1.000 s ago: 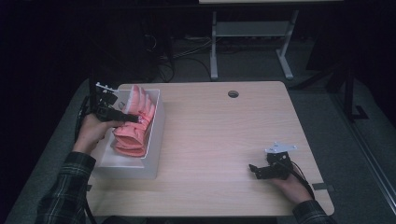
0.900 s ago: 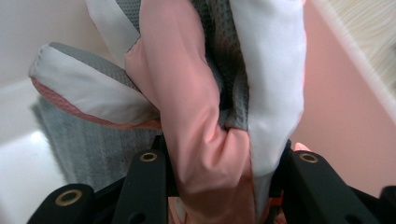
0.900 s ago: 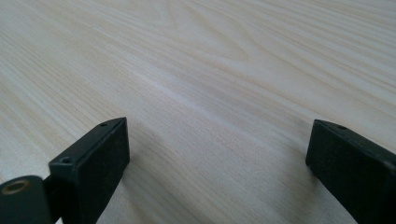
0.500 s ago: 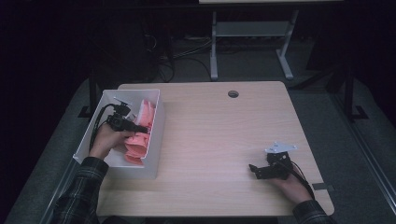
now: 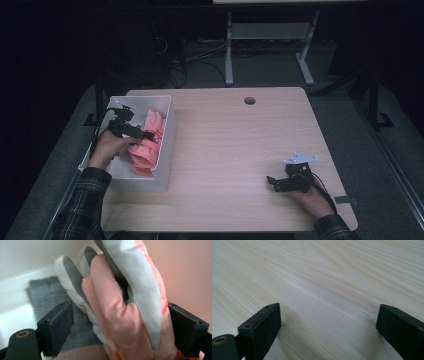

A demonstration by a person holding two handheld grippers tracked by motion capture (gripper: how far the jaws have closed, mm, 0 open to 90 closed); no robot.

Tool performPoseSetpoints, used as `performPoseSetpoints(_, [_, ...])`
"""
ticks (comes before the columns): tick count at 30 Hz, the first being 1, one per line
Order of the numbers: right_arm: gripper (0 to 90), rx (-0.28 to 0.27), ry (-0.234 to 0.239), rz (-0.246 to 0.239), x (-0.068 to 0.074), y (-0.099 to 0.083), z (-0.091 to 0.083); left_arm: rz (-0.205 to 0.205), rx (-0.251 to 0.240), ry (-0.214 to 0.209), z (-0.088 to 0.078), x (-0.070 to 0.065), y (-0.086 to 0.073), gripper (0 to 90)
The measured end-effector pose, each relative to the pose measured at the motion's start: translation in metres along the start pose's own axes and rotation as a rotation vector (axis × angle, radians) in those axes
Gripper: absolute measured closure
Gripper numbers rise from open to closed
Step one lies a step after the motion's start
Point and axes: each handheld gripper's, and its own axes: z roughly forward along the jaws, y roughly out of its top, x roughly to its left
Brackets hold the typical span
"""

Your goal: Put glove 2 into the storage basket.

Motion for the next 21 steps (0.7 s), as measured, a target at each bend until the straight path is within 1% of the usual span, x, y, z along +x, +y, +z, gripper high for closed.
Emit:
performPoseSetpoints(3, [5.4, 0.0, 0.0, 0.0, 0.0, 0.0, 0.0, -0.002, -0.007, 0.002, -0.004, 0.0, 0.0, 13.3])
performPoseSetpoints(6, [5.4, 0.0, 0.0, 0.0, 0.0, 0.0, 0.0, -0.017, -0.039, -0.029, -0.01, 0.0, -0.002, 12.8])
performPoseSetpoints(7, [5.4, 0.0, 0.0, 0.0, 0.0, 0.0, 0.0, -0.009, -0.052, -0.029, -0.013, 0.0, -0.002, 12.8])
performPoseSetpoints(8, [5.4, 0.0, 0.0, 0.0, 0.0, 0.0, 0.0, -0.012, -0.07, -0.029, -0.017, -0.001, -0.001, 12.8])
performPoseSetpoints(13, [5.4, 0.0, 0.0, 0.0, 0.0, 0.0, 0.0, 0.008, -0.113, -0.019, -0.033, -0.008, 0.005, 12.9])
performPoseSetpoints(17, [5.4, 0.0, 0.0, 0.0, 0.0, 0.0, 0.0, 0.05, -0.163, -0.021, -0.05, -0.02, 0.013, 12.9])
performPoseSetpoints(21, [5.4, 0.0, 0.0, 0.0, 0.0, 0.0, 0.0, 0.111, -0.218, -0.035, -0.063, -0.041, 0.023, 12.9])
